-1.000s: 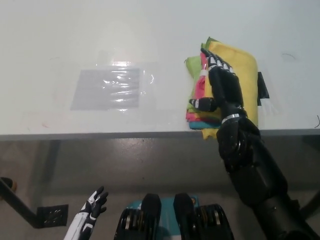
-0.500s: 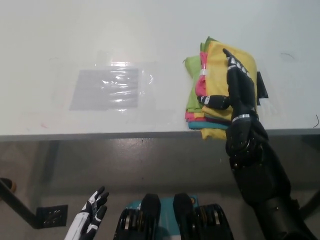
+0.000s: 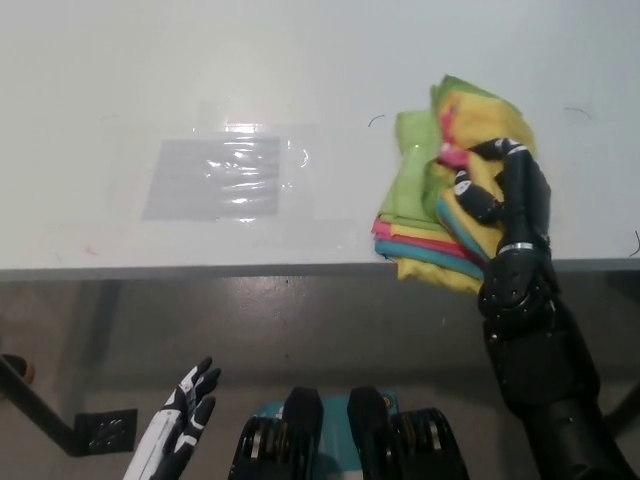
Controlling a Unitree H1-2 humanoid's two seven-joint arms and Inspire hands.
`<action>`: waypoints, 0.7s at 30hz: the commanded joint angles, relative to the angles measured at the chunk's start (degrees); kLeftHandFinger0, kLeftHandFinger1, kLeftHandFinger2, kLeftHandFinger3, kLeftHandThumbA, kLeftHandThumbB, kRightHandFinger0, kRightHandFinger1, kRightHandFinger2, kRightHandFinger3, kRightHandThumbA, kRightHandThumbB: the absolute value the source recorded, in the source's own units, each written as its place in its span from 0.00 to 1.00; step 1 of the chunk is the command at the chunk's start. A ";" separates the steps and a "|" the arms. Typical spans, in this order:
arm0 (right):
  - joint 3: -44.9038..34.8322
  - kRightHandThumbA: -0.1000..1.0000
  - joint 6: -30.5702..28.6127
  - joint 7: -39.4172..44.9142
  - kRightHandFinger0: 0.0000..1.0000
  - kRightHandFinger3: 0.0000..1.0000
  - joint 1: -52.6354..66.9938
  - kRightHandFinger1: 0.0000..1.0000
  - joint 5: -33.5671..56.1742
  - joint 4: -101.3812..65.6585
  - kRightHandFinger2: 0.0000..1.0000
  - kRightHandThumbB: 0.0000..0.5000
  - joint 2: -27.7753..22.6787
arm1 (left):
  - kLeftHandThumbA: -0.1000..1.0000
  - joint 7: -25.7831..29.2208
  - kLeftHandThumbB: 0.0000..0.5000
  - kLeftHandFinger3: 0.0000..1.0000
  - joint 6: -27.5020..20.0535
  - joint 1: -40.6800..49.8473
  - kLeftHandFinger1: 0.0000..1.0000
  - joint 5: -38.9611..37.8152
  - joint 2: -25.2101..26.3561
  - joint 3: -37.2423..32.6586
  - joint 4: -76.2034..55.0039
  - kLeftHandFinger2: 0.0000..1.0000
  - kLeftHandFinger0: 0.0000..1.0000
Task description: A stack of folded microfibre clothes with a single fold is kept infront of the robot. the robot uses its right hand to grab one end of the clothes and pulla it away from the other end to unfold
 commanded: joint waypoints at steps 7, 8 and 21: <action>-1.49 0.00 -7.29 -4.75 0.00 0.68 -0.44 0.36 6.36 2.99 0.74 0.39 -1.29 | 0.90 -1.23 0.59 1.00 -3.35 -0.49 1.00 -0.38 1.02 0.07 -0.65 1.00 1.00; -1.61 0.00 -8.56 -5.14 0.00 0.67 -0.35 0.35 6.91 3.10 0.73 0.39 -1.27 | 0.90 -1.23 0.59 1.00 -3.43 -0.38 1.00 -0.49 0.98 0.10 -0.67 1.00 1.00; -26.20 0.00 -33.46 -12.67 0.00 0.64 -3.10 0.10 37.27 2.37 0.51 0.19 4.72 | 0.91 -0.90 0.55 1.00 -3.84 0.09 1.00 -0.11 1.12 0.45 -0.70 1.00 1.00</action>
